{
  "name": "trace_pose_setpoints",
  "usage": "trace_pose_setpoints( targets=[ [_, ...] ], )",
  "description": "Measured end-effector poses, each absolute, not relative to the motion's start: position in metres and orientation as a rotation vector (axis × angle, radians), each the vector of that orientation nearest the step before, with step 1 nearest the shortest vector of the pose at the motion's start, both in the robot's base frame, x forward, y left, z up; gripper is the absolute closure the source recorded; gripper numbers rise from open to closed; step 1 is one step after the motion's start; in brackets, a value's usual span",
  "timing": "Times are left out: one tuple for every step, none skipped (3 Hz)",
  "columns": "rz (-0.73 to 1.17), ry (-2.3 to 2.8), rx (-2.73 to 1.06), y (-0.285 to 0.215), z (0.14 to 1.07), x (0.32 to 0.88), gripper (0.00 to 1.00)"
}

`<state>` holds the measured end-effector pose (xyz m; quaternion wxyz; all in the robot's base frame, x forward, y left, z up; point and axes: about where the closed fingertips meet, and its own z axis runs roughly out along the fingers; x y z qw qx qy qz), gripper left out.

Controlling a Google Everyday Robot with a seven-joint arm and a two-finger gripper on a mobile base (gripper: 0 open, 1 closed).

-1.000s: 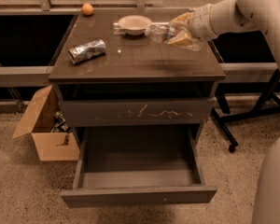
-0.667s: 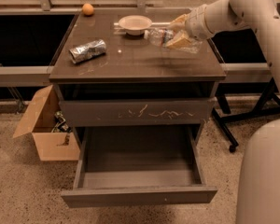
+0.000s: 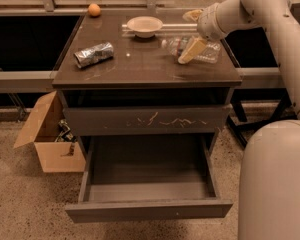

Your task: Pick water bottle from middle drawer and place on counter

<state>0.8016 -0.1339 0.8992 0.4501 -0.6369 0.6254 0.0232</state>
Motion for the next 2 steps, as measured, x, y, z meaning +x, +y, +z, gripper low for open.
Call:
trace_pose_setpoints(
  targets=[
    [0.036, 1.544, -1.551, -0.1397, 0.9094, 0.8047, 0.00],
    [0.036, 1.544, -1.551, -0.1397, 0.9094, 0.8047, 0.00]
  ],
)
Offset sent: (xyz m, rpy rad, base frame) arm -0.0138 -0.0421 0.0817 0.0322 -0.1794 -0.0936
